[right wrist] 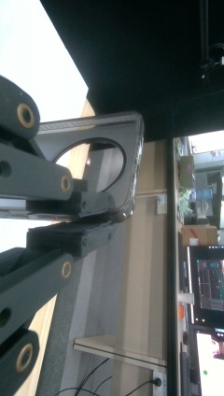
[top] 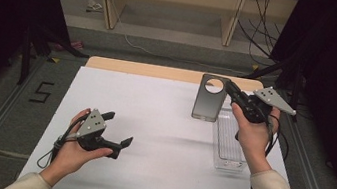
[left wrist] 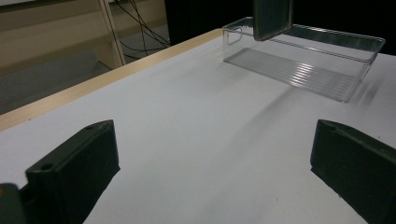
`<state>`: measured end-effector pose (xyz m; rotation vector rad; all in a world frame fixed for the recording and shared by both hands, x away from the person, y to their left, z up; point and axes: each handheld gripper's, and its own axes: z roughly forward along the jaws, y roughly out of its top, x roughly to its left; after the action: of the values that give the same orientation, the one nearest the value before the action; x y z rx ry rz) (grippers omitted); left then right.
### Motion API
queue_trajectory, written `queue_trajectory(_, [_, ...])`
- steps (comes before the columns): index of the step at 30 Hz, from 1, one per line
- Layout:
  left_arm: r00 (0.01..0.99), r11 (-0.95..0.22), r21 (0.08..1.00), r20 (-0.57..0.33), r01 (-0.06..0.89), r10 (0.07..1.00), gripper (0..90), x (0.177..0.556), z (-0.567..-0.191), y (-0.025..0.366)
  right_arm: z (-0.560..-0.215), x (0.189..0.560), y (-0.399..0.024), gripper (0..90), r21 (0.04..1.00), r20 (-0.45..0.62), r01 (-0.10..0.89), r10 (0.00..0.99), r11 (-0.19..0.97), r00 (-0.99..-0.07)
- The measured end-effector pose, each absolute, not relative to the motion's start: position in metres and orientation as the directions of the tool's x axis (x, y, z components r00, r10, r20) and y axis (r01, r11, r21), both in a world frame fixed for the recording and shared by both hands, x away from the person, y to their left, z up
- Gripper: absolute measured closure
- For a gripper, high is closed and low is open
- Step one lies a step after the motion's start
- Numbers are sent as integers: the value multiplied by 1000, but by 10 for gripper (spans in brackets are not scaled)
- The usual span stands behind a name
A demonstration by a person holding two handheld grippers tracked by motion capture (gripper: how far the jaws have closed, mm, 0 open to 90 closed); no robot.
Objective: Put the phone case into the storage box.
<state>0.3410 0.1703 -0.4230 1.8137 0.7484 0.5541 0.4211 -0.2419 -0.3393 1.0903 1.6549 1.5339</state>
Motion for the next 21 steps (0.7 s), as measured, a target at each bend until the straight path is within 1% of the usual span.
queue_trajectory(21, [695,-251,939,18,235,719,6,341,-423,171,-332,428,-256,850,991,70,133,904,-14,-421])
